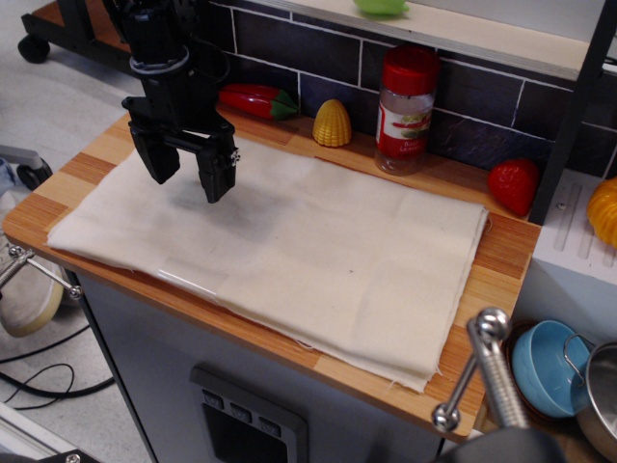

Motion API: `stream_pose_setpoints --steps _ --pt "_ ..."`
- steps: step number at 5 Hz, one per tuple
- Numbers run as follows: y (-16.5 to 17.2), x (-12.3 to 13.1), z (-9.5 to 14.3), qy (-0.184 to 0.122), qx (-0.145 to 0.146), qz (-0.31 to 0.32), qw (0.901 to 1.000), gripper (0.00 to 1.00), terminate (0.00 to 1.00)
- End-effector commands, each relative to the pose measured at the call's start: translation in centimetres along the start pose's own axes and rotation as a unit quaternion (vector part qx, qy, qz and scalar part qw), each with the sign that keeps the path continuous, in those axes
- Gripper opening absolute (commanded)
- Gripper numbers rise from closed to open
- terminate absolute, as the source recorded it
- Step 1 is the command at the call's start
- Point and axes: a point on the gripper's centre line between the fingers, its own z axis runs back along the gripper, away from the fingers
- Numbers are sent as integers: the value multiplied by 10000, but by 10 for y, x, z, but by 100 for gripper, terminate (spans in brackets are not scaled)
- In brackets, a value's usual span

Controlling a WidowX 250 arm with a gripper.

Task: Fold cloth in half

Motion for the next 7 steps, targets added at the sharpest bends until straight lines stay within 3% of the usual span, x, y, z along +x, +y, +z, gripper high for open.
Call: stream_pose_setpoints --steps 1,3,6,7 --pt "0 0 0 0 0 0 10000 100 0" --pt "54 -8 10 -65 -65 -208 9997 100 0" --pt "83 -12 -20 -422 228 -378 9981 100 0" --pt "85 -12 -30 -485 321 -417 9974 0 0"
